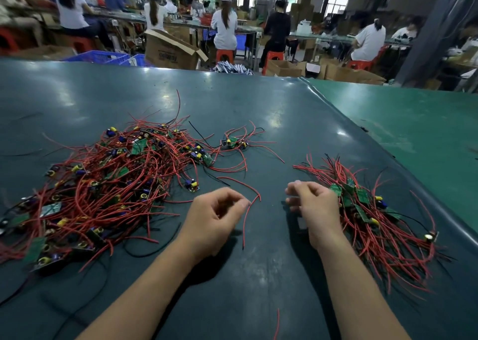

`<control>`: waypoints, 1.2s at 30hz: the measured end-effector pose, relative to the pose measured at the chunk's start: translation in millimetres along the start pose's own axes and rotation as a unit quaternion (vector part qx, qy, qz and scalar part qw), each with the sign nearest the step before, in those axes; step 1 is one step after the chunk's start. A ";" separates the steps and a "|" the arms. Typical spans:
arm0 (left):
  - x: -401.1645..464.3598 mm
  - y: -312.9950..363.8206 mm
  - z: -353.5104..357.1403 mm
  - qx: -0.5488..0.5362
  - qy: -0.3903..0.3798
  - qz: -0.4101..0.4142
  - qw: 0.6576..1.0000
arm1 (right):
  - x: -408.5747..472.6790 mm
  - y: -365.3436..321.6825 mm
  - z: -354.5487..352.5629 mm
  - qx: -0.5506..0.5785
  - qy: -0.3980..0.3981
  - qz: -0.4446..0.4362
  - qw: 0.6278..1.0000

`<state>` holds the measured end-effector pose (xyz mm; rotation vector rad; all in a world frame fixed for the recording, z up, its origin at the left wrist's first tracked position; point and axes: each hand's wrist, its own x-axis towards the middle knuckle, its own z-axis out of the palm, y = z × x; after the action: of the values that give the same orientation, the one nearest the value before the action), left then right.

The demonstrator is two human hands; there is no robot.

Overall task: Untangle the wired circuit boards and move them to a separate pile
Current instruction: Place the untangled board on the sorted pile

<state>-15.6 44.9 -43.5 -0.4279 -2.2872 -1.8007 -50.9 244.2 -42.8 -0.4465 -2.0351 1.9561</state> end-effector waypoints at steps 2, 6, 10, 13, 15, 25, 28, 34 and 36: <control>-3.8 2.5 -1.7 0.181 0.020 0.067 0.981 | -6.4 6.2 7.5 -0.136 -0.013 -0.080 0.987; 13.4 24.2 -35.8 0.365 0.180 0.066 0.911 | -19.2 7.2 17.6 -0.254 -0.068 -0.191 0.946; 30.7 41.8 -93.1 0.516 0.227 -0.045 0.824 | -22.9 6.9 20.4 -0.267 -0.088 -0.201 0.938; 25.9 42.5 -125.0 0.585 0.170 -0.136 0.781 | -22.1 6.6 18.8 -0.260 -0.095 -0.195 0.941; 16.2 40.4 -133.0 0.584 0.080 -0.203 0.782 | -21.8 6.2 18.5 -0.253 -0.097 -0.192 0.943; -19.7 39.5 -118.6 0.674 0.041 -0.129 0.726 | -27.6 7.4 16.6 -0.248 -0.075 -0.206 0.944; -16.7 47.9 -119.3 0.603 0.087 -0.110 0.785 | -24.0 9.8 15.0 -0.219 -0.069 -0.191 0.955; 0.1 86.4 -113.7 0.400 0.262 0.112 0.871 | -22.0 15.0 16.4 -0.201 -0.077 -0.199 0.956; 8.4 102.5 -101.2 0.313 0.265 0.170 0.896 | -26.9 13.2 17.8 -0.179 -0.084 -0.223 0.954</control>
<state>9.6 -30.4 77.0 -0.1699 -2.0656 -0.8061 -33.3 217.4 -56.4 0.1160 -2.3509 1.4038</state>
